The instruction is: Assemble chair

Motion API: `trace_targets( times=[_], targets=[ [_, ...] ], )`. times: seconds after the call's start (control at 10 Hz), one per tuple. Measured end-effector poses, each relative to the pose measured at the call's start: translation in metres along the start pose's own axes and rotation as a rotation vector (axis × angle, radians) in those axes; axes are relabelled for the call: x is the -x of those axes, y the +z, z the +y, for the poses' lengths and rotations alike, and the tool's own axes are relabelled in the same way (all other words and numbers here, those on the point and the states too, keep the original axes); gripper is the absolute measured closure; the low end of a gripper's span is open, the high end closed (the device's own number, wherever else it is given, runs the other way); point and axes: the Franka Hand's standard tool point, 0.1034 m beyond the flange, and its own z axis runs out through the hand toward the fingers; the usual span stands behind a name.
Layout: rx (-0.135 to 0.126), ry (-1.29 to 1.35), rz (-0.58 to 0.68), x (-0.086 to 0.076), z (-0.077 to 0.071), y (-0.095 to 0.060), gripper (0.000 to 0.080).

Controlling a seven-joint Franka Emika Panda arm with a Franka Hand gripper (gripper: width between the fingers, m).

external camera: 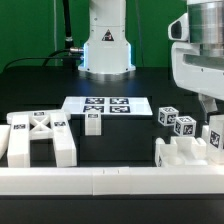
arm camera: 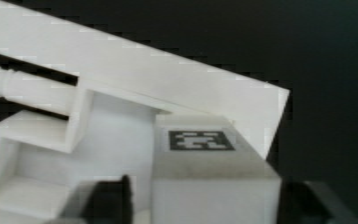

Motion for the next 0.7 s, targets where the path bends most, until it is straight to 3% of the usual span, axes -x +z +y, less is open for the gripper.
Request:
trace_targets(
  times=[0.1,0.2,0.3,0.7],
  targets=[
    [0.007,-0.056,0.002,-0.001,0.001,-0.0001,0.0262],
    [0.029,-0.153,0.011,0.0014,0.0017,-0.0005,0.0173],
    [0.032,-0.296,0.022,0.001,0.0005,-0.0015,0.0156],
    [0.036,-0.617,0.017,-0.0004,0.0008,-0.0014,0.015]
  ],
)
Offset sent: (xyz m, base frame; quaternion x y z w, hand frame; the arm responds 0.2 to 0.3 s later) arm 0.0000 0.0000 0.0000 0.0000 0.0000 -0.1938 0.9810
